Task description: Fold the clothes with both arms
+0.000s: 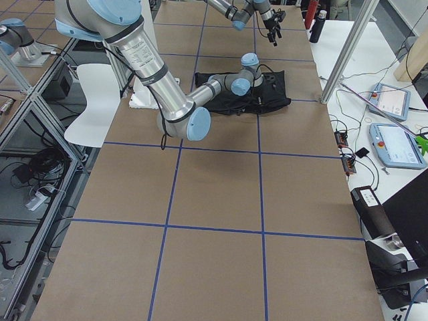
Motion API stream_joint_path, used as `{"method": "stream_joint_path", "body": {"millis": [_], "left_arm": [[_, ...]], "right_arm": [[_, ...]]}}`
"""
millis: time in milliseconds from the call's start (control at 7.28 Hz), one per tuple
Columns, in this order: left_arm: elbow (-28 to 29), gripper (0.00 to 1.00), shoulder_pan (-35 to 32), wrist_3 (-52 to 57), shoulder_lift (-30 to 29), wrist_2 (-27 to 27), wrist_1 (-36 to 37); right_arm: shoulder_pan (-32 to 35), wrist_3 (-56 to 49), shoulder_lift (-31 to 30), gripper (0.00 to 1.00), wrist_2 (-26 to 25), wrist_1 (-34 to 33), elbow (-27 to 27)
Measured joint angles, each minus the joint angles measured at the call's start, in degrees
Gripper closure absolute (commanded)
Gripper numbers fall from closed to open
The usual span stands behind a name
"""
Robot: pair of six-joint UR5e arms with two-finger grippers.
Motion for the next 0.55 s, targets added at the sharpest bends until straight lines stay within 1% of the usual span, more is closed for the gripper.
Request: {"method": "stream_joint_path", "body": {"millis": [137, 412, 549], "left_arm": [[0.1, 0.0, 0.0, 0.0, 0.0, 0.0, 0.0], [-0.16, 0.0, 0.0, -0.09, -0.02, -0.05, 0.02], [-1.19, 0.0, 0.0, -0.73, -0.06, -0.38, 0.33]], "right_arm": [[0.49, -0.01, 0.42, 0.01, -0.36, 0.04, -0.9], [1.73, 0.48, 2.74, 0.01, -0.73, 0.11, -3.33], [2.74, 0.54, 3.73, 0.0, 0.48, -0.03, -3.77]]}}
